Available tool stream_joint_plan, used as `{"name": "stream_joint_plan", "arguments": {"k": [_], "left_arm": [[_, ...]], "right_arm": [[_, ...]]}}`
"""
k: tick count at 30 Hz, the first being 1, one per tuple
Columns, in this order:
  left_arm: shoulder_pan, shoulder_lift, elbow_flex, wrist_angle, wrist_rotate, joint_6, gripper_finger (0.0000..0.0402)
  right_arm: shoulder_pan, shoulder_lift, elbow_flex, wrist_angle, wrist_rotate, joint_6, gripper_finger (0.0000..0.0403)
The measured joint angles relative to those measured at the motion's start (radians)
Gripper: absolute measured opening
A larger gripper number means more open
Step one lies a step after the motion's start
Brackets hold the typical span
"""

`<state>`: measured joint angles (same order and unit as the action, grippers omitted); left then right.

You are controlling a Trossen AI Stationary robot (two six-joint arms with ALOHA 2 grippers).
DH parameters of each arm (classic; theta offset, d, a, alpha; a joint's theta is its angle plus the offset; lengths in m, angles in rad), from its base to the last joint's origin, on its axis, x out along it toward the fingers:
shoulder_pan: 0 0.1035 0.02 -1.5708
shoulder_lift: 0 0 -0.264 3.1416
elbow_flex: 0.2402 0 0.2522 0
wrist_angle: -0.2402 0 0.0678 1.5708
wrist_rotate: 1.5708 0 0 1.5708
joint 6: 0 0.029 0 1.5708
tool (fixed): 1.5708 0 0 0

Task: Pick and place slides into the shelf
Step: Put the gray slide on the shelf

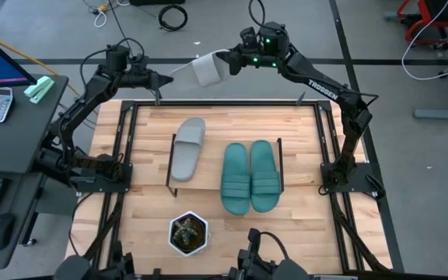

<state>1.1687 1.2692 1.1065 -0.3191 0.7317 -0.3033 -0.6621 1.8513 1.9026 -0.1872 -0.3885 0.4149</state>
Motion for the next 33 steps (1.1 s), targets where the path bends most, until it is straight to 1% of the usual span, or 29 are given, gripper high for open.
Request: {"name": "stream_joint_plan", "arguments": {"k": [4,8,11,17,22,28,33], "left_arm": [[0.008,-0.019,0.000,0.039,0.002,0.000,0.0148],[0.022,-0.039,0.000,0.046,0.004,0.000,0.0158],[0.041,-0.058,0.000,0.043,0.004,0.000,0.0161],[0.078,-0.080,0.000,0.040,0.001,-0.007,0.0157],[0.092,-0.081,0.000,0.039,0.022,-0.027,0.0149],[0.091,-0.081,0.000,0.039,0.034,-0.044,0.0141],[0.091,-0.080,0.000,0.038,0.033,-0.053,0.0137]], "right_arm": [[-0.015,-0.001,0.001,-0.003,-0.019,0.009,0.0053],[-0.038,0.002,0.011,-0.020,-0.110,0.010,0.0053],[-0.071,0.001,0.046,-0.013,-0.185,0.010,0.0053],[-0.151,0.001,0.150,-0.064,-0.334,0.002,0.0053],[-0.226,-0.001,0.219,-0.067,-0.410,0.003,0.0053],[-0.296,0.007,0.235,-0.066,-0.476,0.026,0.0053],[-0.302,0.075,0.236,-0.082,-0.568,0.083,0.0053]]}}
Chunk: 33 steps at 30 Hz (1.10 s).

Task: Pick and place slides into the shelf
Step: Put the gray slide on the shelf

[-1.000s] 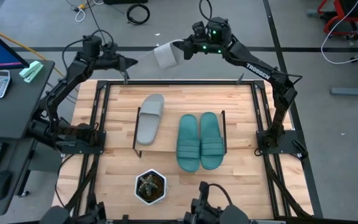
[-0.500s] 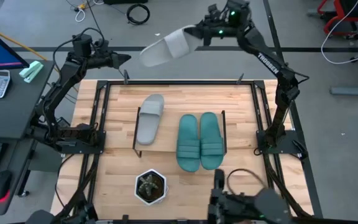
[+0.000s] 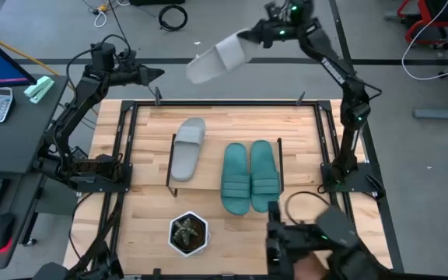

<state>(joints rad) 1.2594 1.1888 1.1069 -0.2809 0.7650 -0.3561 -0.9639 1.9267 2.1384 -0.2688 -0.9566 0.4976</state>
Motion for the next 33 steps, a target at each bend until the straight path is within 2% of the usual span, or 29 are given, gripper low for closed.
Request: {"name": "stream_joint_plan", "arguments": {"k": [8,13,19,29,33], "left_arm": [[0.000,-0.003,0.000,-0.002,0.059,-0.008,0.0145],[0.000,-0.039,0.000,0.002,0.063,0.011,0.0142],[0.001,-0.097,0.000,0.009,0.039,0.044,0.0128],[0.001,-0.140,0.000,0.010,0.033,0.053,0.0123],[0.000,-0.147,0.000,0.022,0.133,0.054,0.0129]], "right_arm": [[0.033,0.129,-0.001,0.002,-0.232,0.065,0.0052],[0.059,0.198,-0.001,-0.001,-0.303,0.086,0.0052],[0.114,0.245,-0.001,-0.078,-0.338,0.074,0.0052],[0.210,0.273,-0.001,-0.236,-0.404,-0.035,0.0050],[0.213,0.273,-0.001,-0.315,-0.403,-0.098,0.0050]]}}
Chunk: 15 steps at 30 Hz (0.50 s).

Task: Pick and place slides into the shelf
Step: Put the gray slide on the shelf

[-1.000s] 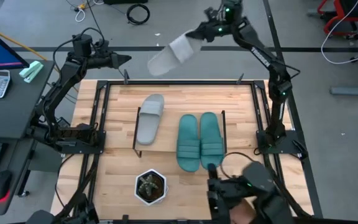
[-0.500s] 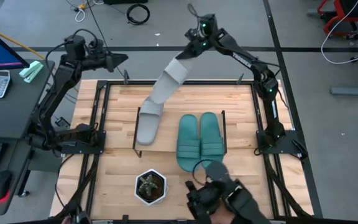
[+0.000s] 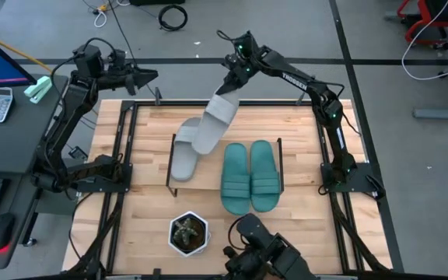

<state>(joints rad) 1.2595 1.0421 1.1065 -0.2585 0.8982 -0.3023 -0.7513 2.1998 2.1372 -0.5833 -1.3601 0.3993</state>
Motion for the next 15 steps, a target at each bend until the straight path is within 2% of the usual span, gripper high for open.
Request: {"name": "stream_joint_plan", "arguments": {"k": [4,10,12,15], "left_arm": [[0.000,-0.004,0.000,0.008,0.174,-0.008,0.0133],[0.000,-0.003,0.000,-0.019,0.509,-0.077,0.0126],[-0.001,-0.005,0.000,-0.031,0.557,-0.080,0.0120],[0.000,-0.017,0.000,-0.032,0.560,-0.069,0.0109]], "right_arm": [[0.001,0.000,0.000,-0.060,0.027,-0.051,0.0050],[0.007,0.000,0.000,-0.075,0.040,-0.071,0.0050],[0.008,0.000,0.000,-0.075,0.046,-0.073,0.0050],[0.011,0.000,0.000,-0.075,0.046,-0.073,0.0050]]}}
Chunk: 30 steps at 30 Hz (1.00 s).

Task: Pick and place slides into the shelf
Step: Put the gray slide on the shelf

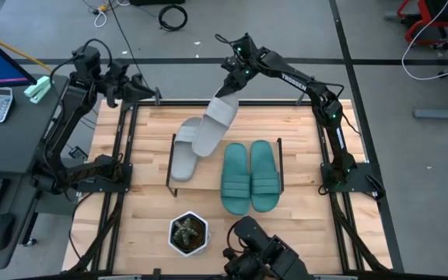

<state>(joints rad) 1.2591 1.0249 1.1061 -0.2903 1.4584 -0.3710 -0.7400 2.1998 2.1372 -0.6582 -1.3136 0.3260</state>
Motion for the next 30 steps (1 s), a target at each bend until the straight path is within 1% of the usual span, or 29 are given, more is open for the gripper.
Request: {"name": "stream_joint_plan", "arguments": {"k": [6,15,18,22,26,28,30], "left_arm": [[-0.014,-0.040,0.000,-0.001,-0.022,0.041,0.0074],[-0.076,-0.110,0.000,-0.009,-0.032,0.017,0.0010],[-0.110,-0.140,0.013,-0.013,-0.069,0.020,0.0005],[-0.147,-0.149,0.104,-0.008,-0.144,0.047,0.0008],[-0.146,-0.118,0.234,-0.028,-0.160,0.076,0.0004],[-0.143,-0.091,0.310,-0.072,-0.168,0.099,0.0004],[-0.137,-0.060,0.397,-0.184,-0.199,0.159,0.0004]], "right_arm": [[0.004,0.000,0.000,-0.006,0.004,0.005,0.0050],[0.023,0.000,0.000,-0.060,-0.002,-0.006,0.0050],[0.033,0.000,0.000,-0.060,-0.003,-0.005,0.0050],[0.044,0.000,0.000,-0.060,-0.003,-0.005,0.0050],[0.049,0.000,0.000,-0.060,-0.003,-0.005,0.0050],[0.049,0.000,0.000,-0.060,-0.003,-0.005,0.0050],[0.049,0.000,0.000,-0.060,-0.003,-0.005,0.0050]]}}
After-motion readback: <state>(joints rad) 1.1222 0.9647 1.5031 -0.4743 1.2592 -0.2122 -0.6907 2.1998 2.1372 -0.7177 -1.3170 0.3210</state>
